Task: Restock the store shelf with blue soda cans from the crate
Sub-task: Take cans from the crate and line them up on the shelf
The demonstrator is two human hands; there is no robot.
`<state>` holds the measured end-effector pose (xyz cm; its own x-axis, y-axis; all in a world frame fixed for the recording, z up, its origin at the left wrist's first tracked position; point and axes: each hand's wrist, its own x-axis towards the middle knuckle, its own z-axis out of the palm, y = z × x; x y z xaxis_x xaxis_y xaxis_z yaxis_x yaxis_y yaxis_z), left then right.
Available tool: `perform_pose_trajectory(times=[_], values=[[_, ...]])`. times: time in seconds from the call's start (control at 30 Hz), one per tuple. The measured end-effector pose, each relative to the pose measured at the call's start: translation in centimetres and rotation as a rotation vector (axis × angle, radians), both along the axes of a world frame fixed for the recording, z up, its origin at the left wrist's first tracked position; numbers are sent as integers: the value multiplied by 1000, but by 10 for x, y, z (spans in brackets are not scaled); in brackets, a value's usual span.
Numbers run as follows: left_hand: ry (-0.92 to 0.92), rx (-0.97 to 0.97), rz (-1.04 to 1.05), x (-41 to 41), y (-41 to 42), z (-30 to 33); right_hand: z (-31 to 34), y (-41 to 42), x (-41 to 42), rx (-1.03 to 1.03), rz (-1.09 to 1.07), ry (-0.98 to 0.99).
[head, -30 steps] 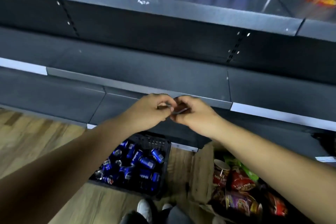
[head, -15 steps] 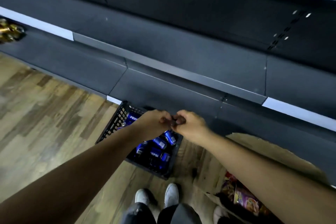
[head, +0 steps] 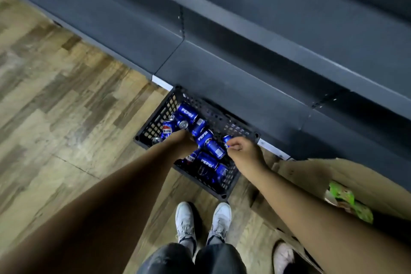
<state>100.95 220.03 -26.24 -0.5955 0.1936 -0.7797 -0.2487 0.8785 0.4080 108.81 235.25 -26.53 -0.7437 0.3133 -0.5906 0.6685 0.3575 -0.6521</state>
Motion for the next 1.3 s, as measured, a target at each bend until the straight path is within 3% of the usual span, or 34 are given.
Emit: perform_pose_trajectory(times=[0.1,0.2,0.53,0.7,0.93,1.1,1.3], values=[[-60,15,102,-1,-6,-31,-34,-2,-8,-45,-88,-55],[-102,-12,76,3,-16,-68,-75,-4,-10,-28,-86,-103],[50,-155,90,3,-29,-192,-211,6,16,67,192,-347],[22,-79,223,12,-17,-259,-267,9,18,95,163,-340],[21,-27,94,15,1,-350,-361,13,3,145,184,-311],[61,24,207,16,23,-408,-427,19,-10,225,129,-197],[-60,147,302,18,63,-463,-485,31,-27,520,317,-178]])
